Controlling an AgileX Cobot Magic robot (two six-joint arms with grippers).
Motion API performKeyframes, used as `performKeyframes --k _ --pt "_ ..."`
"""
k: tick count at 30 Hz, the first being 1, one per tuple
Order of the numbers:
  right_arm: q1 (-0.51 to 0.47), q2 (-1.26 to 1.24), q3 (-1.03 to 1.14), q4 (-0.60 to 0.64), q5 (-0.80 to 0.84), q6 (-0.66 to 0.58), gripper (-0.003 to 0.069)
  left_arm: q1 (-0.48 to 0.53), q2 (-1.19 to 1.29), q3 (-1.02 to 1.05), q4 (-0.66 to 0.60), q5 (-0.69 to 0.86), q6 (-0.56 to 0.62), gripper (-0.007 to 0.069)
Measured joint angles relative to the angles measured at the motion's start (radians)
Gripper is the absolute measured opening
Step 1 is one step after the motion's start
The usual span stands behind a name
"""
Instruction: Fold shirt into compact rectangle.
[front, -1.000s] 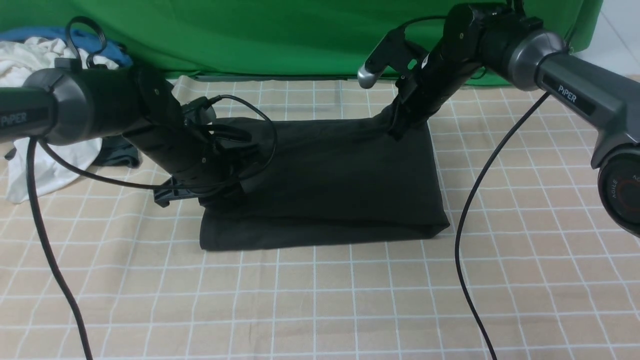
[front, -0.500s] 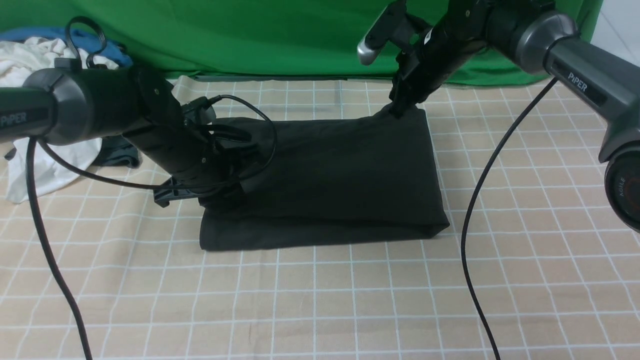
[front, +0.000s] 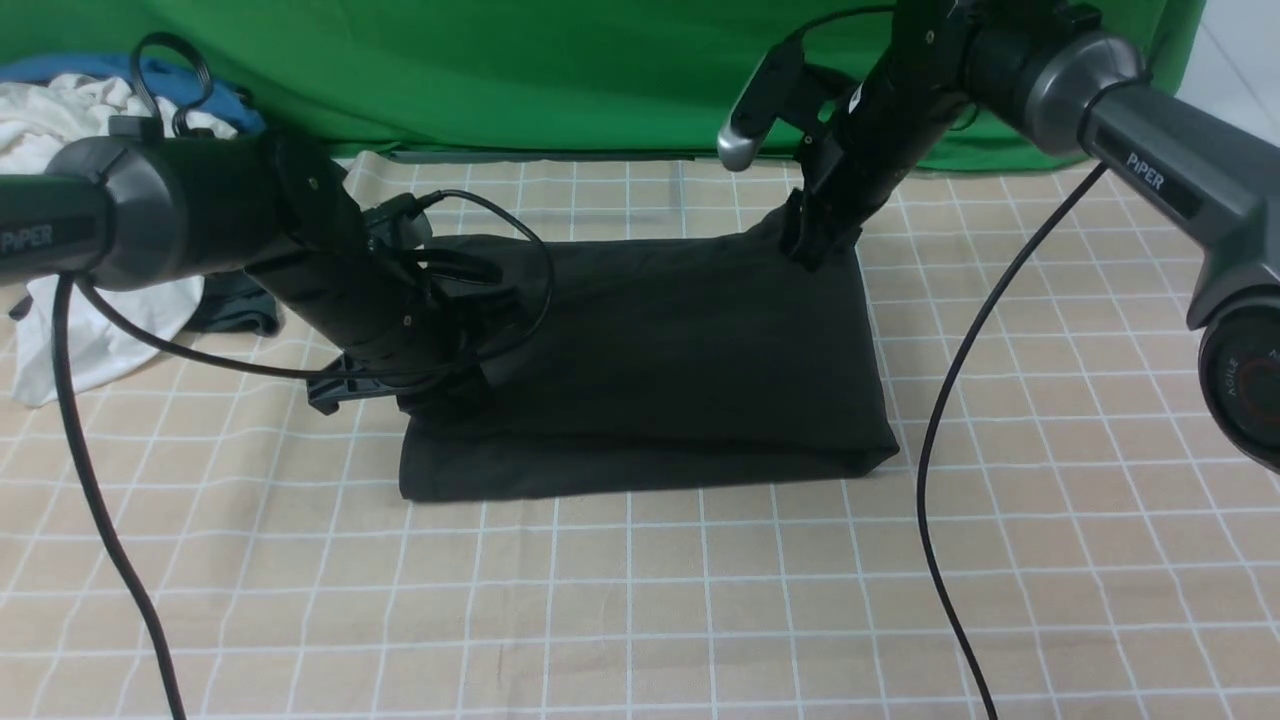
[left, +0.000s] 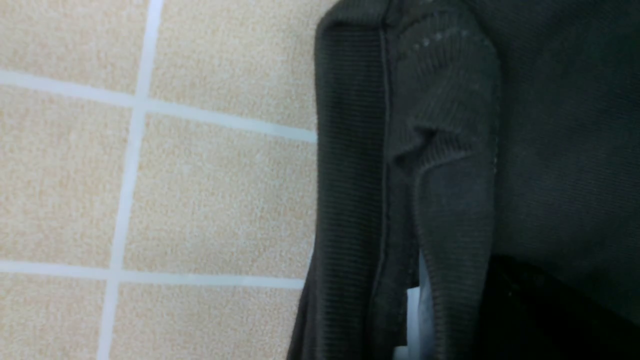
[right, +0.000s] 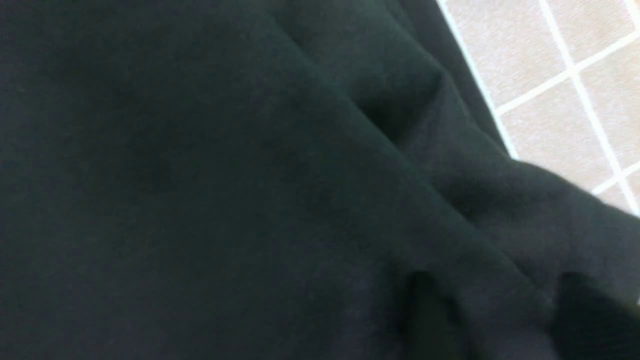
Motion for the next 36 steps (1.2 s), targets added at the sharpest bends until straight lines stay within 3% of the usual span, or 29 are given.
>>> performKeyframes --k 4,8,10,11,12,15,26,36 --pt "0.006 0.025 0.0 -0.013 -0.03 0.0 0.054 0.0 0.0 0.0 -0.001 0.0 0.001 0.0013" --pt "0.017 0.038 0.0 -0.016 -0.058 0.0 0.047 0.0 0.0 0.0 -0.001 0.003 0.001 0.0013" --pt "0.022 0.04 0.0 -0.018 -0.065 -0.006 0.0311 0.0 0.0 0.0 -0.002 0.003 0.001 0.0013" --pt "0.027 0.04 0.0 -0.019 -0.066 -0.007 0.0182 0.0 0.0 0.0 -0.002 0.003 0.001 0.0013" --pt "0.03 0.04 0.0 -0.027 -0.071 -0.007 0.0116 0.0 0.0 0.0 -0.002 0.003 0.001 0.0013" --pt "0.031 0.04 -0.001 -0.049 -0.078 -0.007 0.0043 0.0 0.0 0.0 -0.002 0.003 0.001 0.0013" --pt "0.031 0.034 -0.079 -0.079 -0.078 0.011 0.0036 0.0 0.0 0.0 -0.002 0.004 0.003 0.0013" --pt "0.027 0.041 -0.095 -0.078 -0.178 0.078 0.0036 0.0 0.0 0.0 -0.002 0.005 0.003 0.0013"
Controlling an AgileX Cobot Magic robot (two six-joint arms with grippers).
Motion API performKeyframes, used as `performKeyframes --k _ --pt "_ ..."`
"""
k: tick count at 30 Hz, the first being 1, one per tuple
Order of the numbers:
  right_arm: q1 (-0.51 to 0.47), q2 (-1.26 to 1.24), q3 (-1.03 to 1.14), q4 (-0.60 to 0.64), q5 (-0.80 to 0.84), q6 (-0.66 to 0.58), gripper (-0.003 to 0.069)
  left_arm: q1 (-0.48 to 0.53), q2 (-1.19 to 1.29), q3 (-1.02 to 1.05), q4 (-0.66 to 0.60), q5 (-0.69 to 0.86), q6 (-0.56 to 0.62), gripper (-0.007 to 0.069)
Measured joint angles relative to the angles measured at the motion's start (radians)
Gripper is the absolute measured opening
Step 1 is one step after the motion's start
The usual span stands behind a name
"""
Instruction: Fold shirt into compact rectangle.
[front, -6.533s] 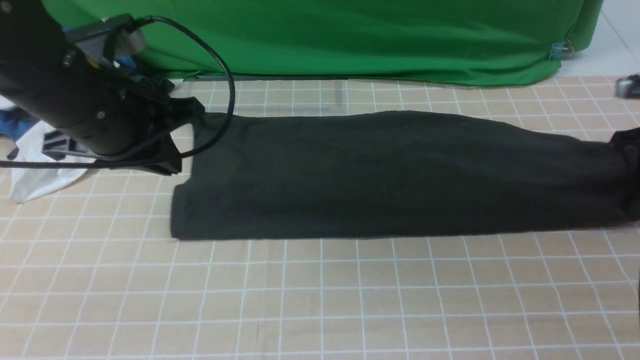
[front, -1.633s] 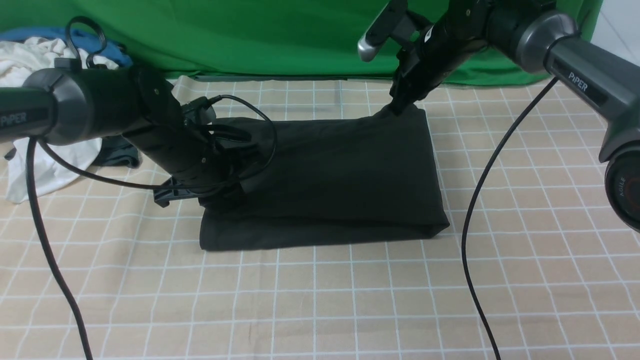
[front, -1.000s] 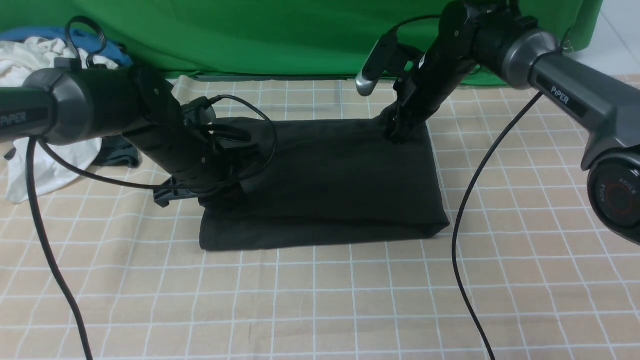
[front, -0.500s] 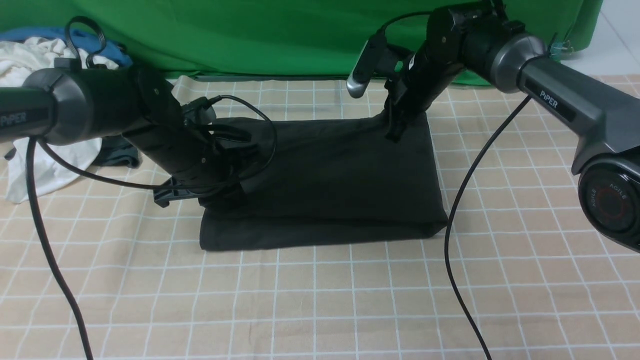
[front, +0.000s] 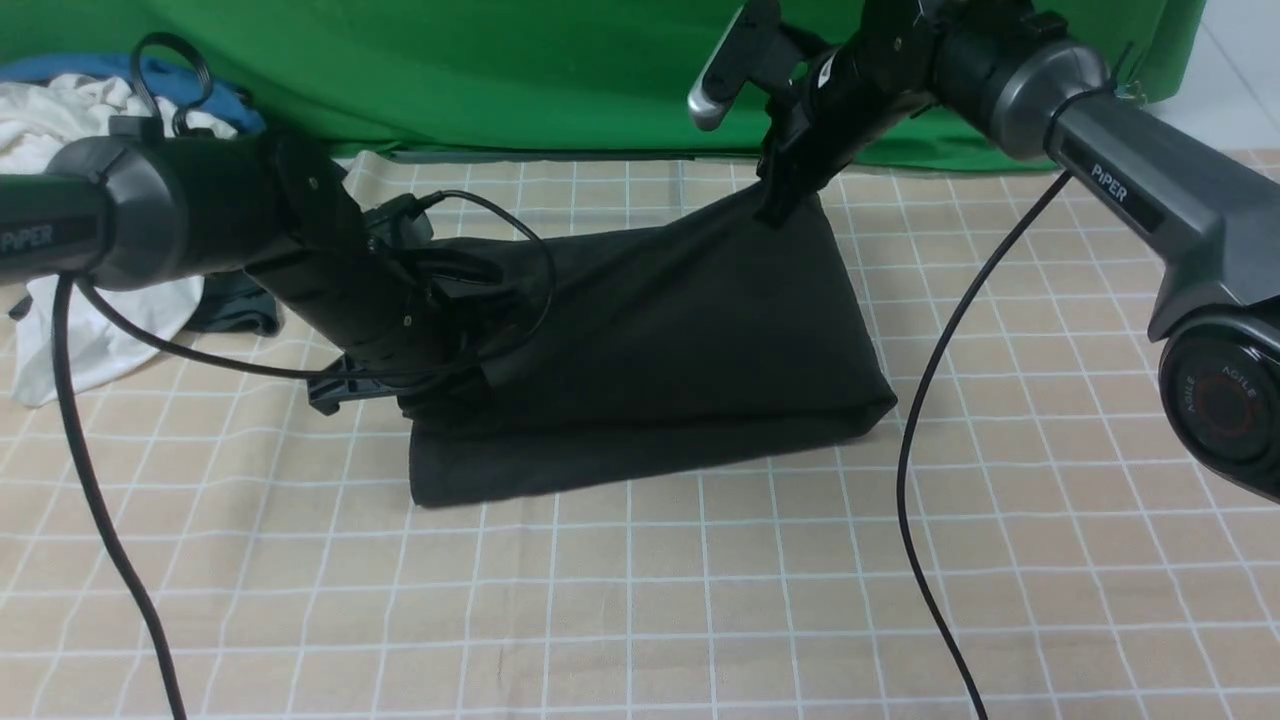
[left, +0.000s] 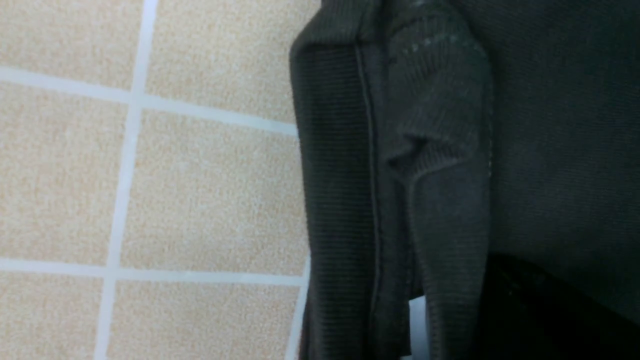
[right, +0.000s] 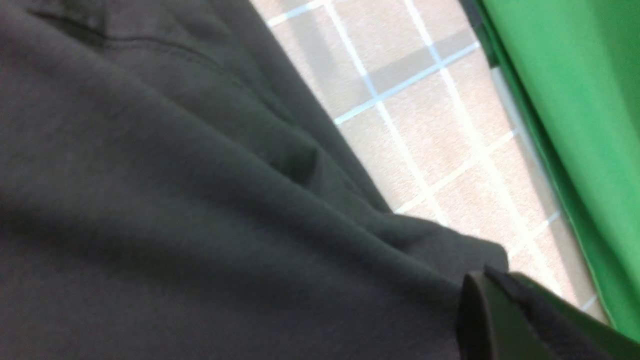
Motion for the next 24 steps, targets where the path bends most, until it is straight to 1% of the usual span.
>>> performKeyframes --k 2,5,7,8,11,13,14,15,16,17,18,19,21,22,24 --pt "0.0 0.011 0.0 0.0 -0.021 0.026 0.0036 0.0 0.0 0.0 0.0 0.0 0.0 0.0013" --pt "0.0 0.039 0.0 0.0 -0.069 0.105 0.0039 0.0 0.0 0.0 -0.001 -0.001 0.0 0.0013" --pt "0.0 0.051 0.0 -0.002 -0.09 0.154 0.0055 0.0 0.0 0.0 -0.001 -0.001 0.001 0.0013" --pt "0.0 0.052 0.0 -0.004 -0.093 0.159 0.0058 0.0 0.0 0.0 -0.001 0.0 0.002 0.0013" --pt "-0.006 0.054 0.0 -0.047 -0.119 0.237 0.0169 0.0 -0.019 0.002 0.003 0.018 0.005 0.0013" --pt "-0.008 0.043 0.0 -0.1 -0.105 0.296 0.027 0.0 -0.051 0.004 0.01 0.029 0.005 0.0013" --pt "-0.008 0.038 0.0 -0.106 -0.099 0.3 0.029 0.0 -0.056 0.004 0.011 0.029 0.005 0.0013" --pt "-0.009 0.023 0.0 -0.141 -0.07 0.324 0.0342 0.0 -0.091 0.004 0.016 0.026 0.006 0.0013" --pt "-0.009 -0.005 0.0 -0.166 -0.023 0.351 0.0377 0.0 -0.125 0.004 0.024 0.023 0.005 0.0013" --pt "-0.009 -0.02 0.0 -0.181 0.001 0.363 0.0379 0.0 -0.149 0.004 0.032 0.021 0.0 0.0013" --pt "-0.009 -0.059 0.0 -0.198 0.059 0.39 0.0365 0.0 -0.19 0.004 0.055 0.017 -0.021 0.0013" --pt "-0.009 -0.066 0.0 -0.203 0.068 0.393 0.0353 0.0 -0.196 0.004 0.059 0.015 -0.021 0.0013" --pt "-0.011 -0.145 -0.003 -0.222 0.172 0.42 0.0227 0.0 -0.258 0.004 0.104 0.011 -0.06 0.0013" --pt "-0.014 -0.173 -0.003 -0.225 0.206 0.423 0.0153 0.0 -0.285 0.004 0.119 0.011 -0.073 0.0013" --pt "-0.021 -0.225 -0.004 -0.226 0.274 0.434 0.0076 0.0 -0.326 0.004 0.134 0.011 -0.083 0.0013"
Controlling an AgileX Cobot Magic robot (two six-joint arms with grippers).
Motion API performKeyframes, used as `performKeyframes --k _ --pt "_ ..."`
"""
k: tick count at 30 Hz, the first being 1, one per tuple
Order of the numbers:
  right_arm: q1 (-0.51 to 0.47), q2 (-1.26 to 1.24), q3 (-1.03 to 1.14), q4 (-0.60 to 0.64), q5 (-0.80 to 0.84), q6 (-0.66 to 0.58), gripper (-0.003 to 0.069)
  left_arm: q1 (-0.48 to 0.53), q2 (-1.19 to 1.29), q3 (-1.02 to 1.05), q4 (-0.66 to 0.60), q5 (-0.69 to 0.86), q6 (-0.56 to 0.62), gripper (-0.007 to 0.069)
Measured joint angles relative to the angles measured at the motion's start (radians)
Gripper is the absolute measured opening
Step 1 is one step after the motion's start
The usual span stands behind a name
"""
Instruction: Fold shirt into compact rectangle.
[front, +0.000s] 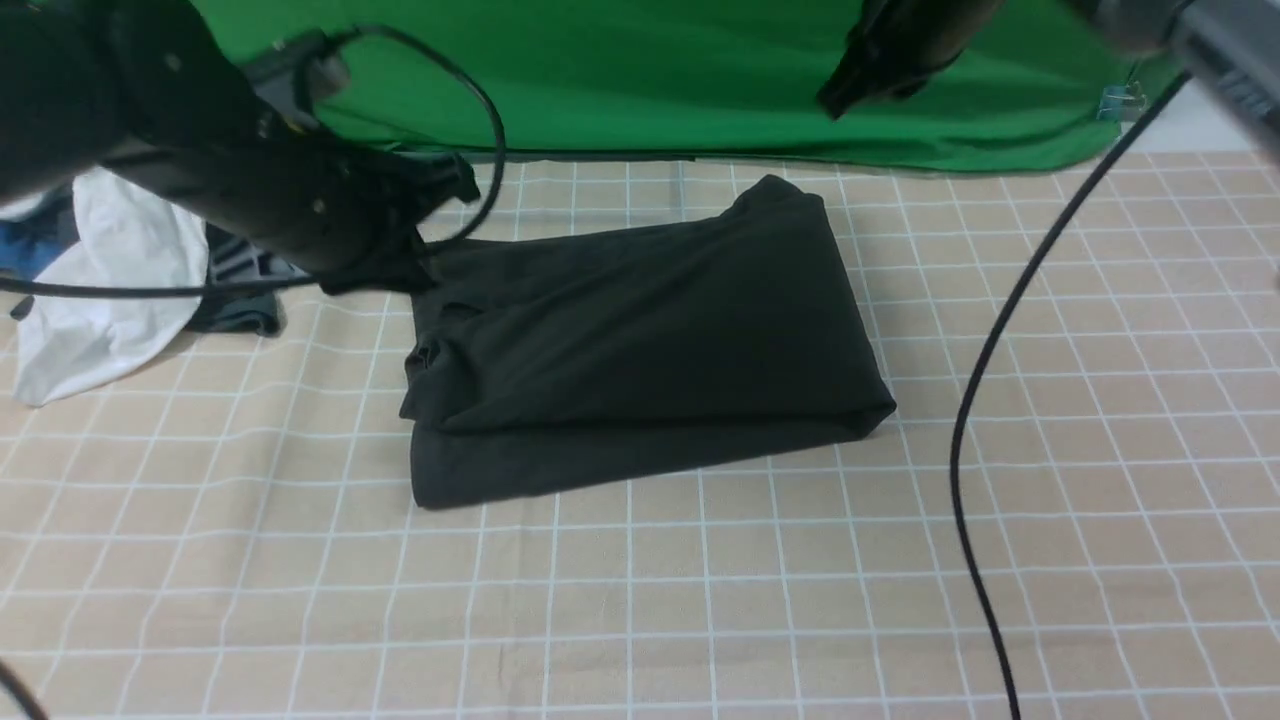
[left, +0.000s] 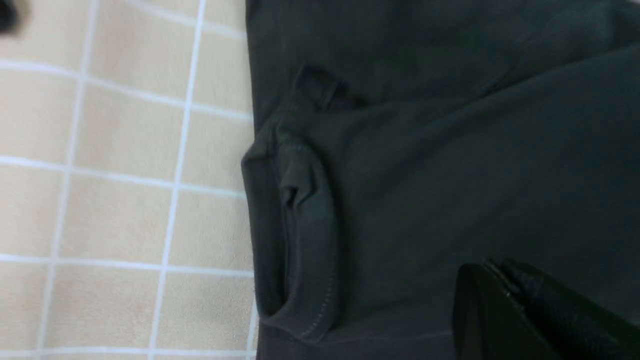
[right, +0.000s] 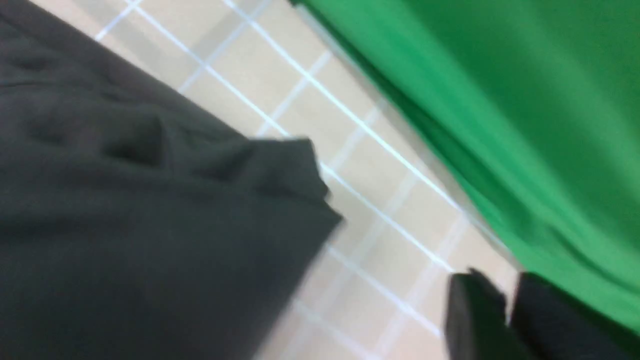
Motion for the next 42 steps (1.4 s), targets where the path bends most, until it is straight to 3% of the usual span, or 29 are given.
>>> performKeyframes --k 2,5,14,17,18,19,23,27,31,34,35,38,39,40,42 --pt "-0.016 -0.065 0.0 -0.002 0.089 0.02 0.0036 0.0 -0.052 0.002 0.022 0.001 -0.004 0.0013" --pt "-0.046 -0.13 0.04 0.038 0.119 0.053 0.0034 0.0 -0.12 0.034 0.037 0.001 -0.007 0.0013" --pt "-0.166 -0.275 0.437 0.323 0.136 0.066 0.0054 0.0 -0.374 0.374 -0.016 0.002 -0.015 0.0013" --pt "-0.166 -0.258 0.559 0.408 0.107 0.055 0.0193 0.0 -0.472 0.493 -0.063 0.003 -0.015 0.0013" --pt "-0.166 -0.256 0.565 0.413 0.102 0.055 0.0206 0.0 -0.484 0.499 -0.064 0.004 -0.015 0.0013" --pt "-0.159 -0.24 0.6 0.441 0.073 0.051 0.03 0.0 -0.525 0.529 -0.076 0.004 -0.015 0.0013" --pt "-0.124 -0.182 0.637 0.466 0.011 0.038 0.0541 0.0 -0.63 0.564 -0.09 0.033 -0.015 0.0013" --pt "-0.089 -0.134 0.64 0.472 -0.017 0.035 0.0613 0.0 -0.702 0.565 -0.097 0.065 -0.015 0.0013" --pt "-0.057 -0.094 0.64 0.474 -0.045 0.035 0.0573 0.0 -0.762 0.566 -0.099 0.086 -0.026 0.0013" --pt "-0.046 -0.063 0.64 0.476 -0.049 0.035 0.0467 0.0 -0.795 0.566 -0.101 0.109 -0.039 0.0013" --pt "-0.046 -0.063 0.64 0.476 -0.049 0.035 0.0467 0.0 -0.797 0.566 -0.101 0.111 -0.04 0.0013" --pt "-0.046 -0.044 0.64 0.473 -0.049 0.031 0.0258 0.0 -0.814 0.566 -0.101 0.138 -0.046 0.0013" --pt "-0.046 -0.044 0.64 0.472 -0.048 0.03 0.0241 0.0 -0.815 0.566 -0.101 0.138 -0.046 0.0013" --pt "-0.046 -0.044 0.64 0.471 -0.039 0.026 0.0114 0.0 -0.818 0.566 -0.101 0.146 -0.047 0.0013" --pt "-0.046 -0.045 0.638 0.471 -0.028 0.021 0.0081 0.0 -0.82 0.566 -0.101 0.15 -0.048 0.0013"
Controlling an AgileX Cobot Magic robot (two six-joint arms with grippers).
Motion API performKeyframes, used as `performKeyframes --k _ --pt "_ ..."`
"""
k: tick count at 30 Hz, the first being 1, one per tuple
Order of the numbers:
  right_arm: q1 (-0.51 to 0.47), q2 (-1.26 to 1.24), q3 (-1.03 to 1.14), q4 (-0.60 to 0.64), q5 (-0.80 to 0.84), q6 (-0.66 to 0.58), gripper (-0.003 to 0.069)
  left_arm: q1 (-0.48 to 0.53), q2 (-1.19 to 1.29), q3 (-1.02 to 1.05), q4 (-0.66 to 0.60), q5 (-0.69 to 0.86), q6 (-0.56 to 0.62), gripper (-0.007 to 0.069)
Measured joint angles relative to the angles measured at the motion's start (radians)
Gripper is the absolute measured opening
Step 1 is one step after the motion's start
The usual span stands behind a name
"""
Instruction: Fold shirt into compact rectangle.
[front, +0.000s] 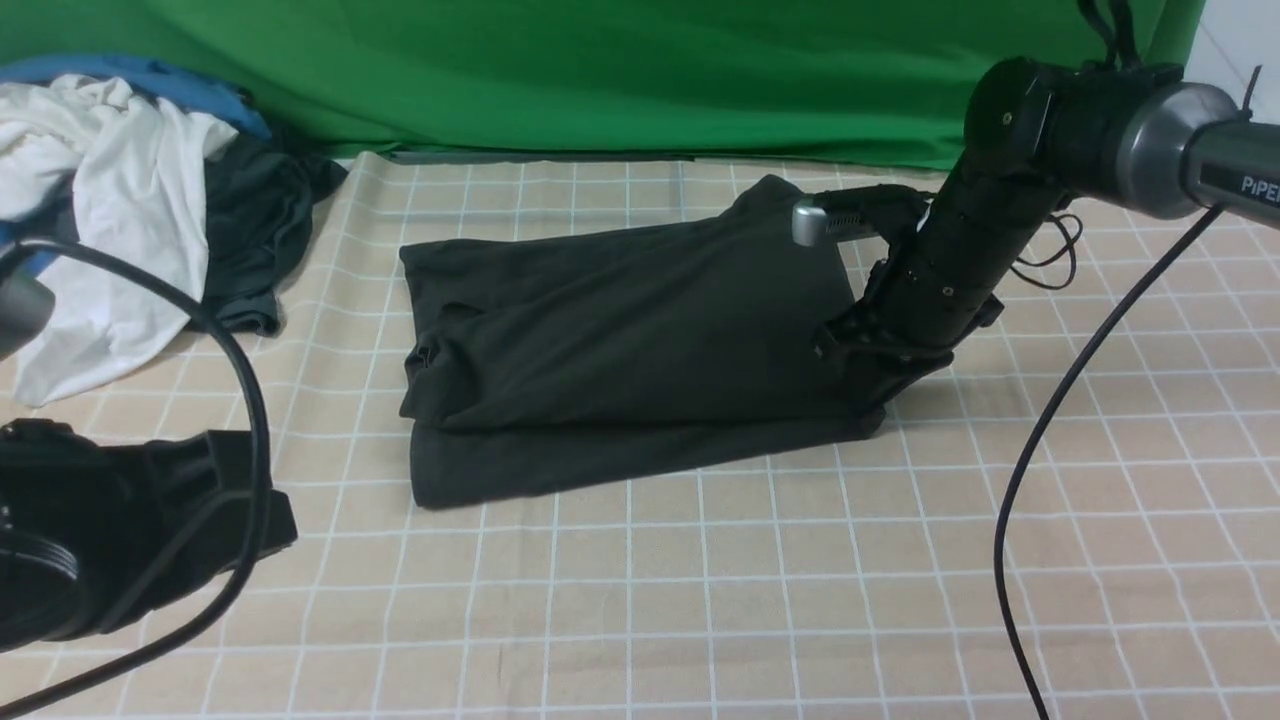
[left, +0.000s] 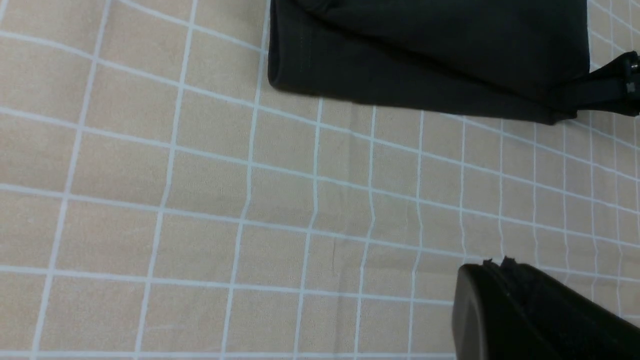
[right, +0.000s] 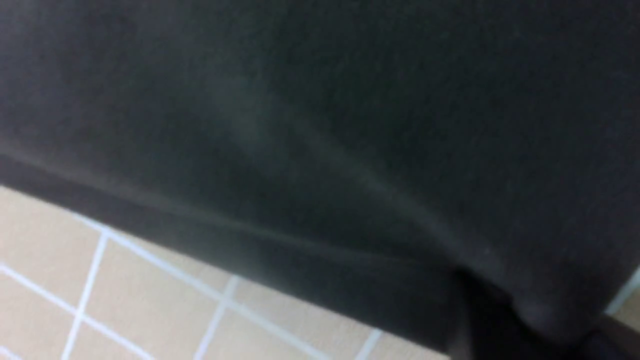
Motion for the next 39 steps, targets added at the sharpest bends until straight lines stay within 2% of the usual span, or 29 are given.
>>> performKeyframes --k 6,13,16,17,18,20,22,25,30,34,35,36,37,39 --pt "0.0 -0.037 0.023 -0.002 0.126 0.008 0.0076 0.0 0.0 0.0 0.0 0.005 0.0 0.0013" --pt "0.001 -0.125 0.139 -0.034 0.145 0.052 0.0083 0.0 0.0 0.0 0.0 -0.009 -0.007 0.0013" --pt "0.001 -0.133 0.148 -0.062 0.15 0.092 0.0175 0.0 0.023 -0.013 0.001 -0.017 -0.076 0.0013" --pt "0.001 -0.133 0.148 -0.062 0.152 0.094 0.0185 0.0 0.031 -0.015 0.001 -0.015 -0.084 0.0013" --pt "0.001 -0.14 0.15 -0.066 0.153 0.101 0.0265 0.0 0.063 -0.042 0.004 0.0 -0.098 0.0013" --pt "0.001 -0.159 0.151 -0.07 0.153 0.111 0.0361 0.0 0.137 -0.089 0.005 0.011 -0.106 0.0013" --pt "0.001 -0.2 0.152 -0.073 0.153 0.114 0.0426 0.0 0.232 -0.158 0.005 0.011 -0.102 0.0013" --pt "0.001 -0.296 0.16 -0.074 0.152 0.116 0.0437 0.0 0.397 -0.286 0.012 0.009 -0.08 0.0013" --pt "0.001 -0.44 0.19 -0.074 0.155 0.097 0.0388 0.0 0.637 -0.465 0.012 0.009 -0.011 0.0018" --pt "0.001 -0.528 0.221 -0.074 0.16 0.074 0.0371 0.0 0.826 -0.592 0.02 0.009 0.029 0.0091" --pt "0.001 -0.567 0.247 -0.074 0.161 0.062 0.037 0.0 0.91 -0.651 0.025 0.008 0.044 0.0153" --pt "0.001 -0.571 0.25 -0.074 0.161 0.062 0.037 0.0 0.919 -0.663 0.027 0.008 0.046 0.016" --pt "0.001 -0.594 0.27 -0.076 0.155 0.058 0.037 0.0 0.985 -0.708 0.037 0.007 0.059 0.0224" --pt "0.001 -0.611 0.29 -0.076 0.149 0.049 0.037 0.0 1.049 -0.75 0.051 0.007 0.076 0.0298"
